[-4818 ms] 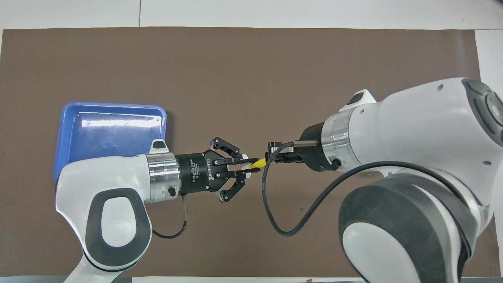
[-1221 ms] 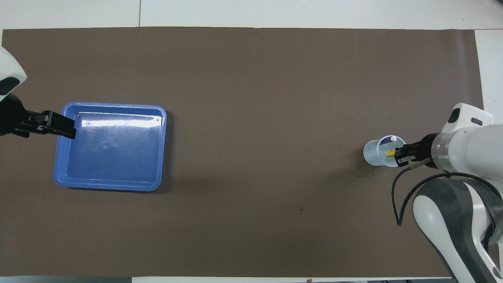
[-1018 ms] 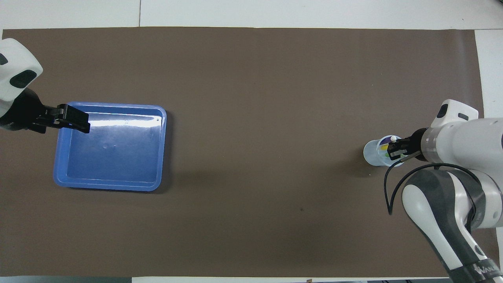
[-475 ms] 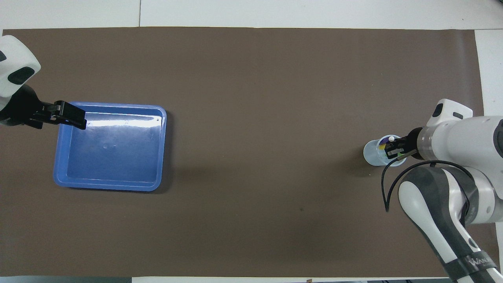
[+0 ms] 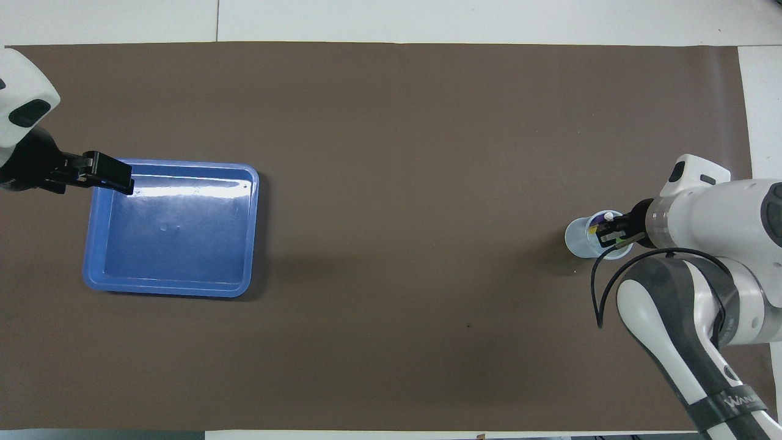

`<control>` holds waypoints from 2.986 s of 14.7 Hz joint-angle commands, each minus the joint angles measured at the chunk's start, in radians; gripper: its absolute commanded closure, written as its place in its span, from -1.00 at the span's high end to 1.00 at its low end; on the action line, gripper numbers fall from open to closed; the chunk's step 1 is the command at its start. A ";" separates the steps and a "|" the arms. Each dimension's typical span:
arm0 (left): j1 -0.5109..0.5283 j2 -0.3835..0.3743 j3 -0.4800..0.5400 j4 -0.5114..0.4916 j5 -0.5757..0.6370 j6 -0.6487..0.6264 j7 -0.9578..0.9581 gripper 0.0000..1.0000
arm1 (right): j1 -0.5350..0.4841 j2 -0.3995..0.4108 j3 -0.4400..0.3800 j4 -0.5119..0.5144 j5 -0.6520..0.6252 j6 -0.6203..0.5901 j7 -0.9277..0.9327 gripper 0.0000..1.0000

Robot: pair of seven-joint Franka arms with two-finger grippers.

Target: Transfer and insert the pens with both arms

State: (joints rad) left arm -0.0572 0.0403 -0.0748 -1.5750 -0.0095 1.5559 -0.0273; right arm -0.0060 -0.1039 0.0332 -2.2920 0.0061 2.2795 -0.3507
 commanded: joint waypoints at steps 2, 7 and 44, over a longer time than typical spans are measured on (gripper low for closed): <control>-0.001 -0.017 0.004 -0.017 0.011 0.007 0.007 1.00 | -0.006 0.012 0.001 -0.001 0.000 0.008 -0.014 -1.00; -0.001 -0.017 0.006 -0.017 0.013 0.010 0.007 1.00 | -0.006 0.012 0.001 0.003 -0.002 0.003 -0.014 0.05; -0.001 -0.017 0.006 -0.017 0.011 0.012 0.007 1.00 | 0.001 0.087 -0.041 0.698 -0.040 -0.749 0.417 1.00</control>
State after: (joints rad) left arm -0.0570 0.0403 -0.0743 -1.5753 -0.0095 1.5559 -0.0273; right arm -0.0049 -0.0207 -0.0118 -1.5974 -0.0257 1.5415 0.0308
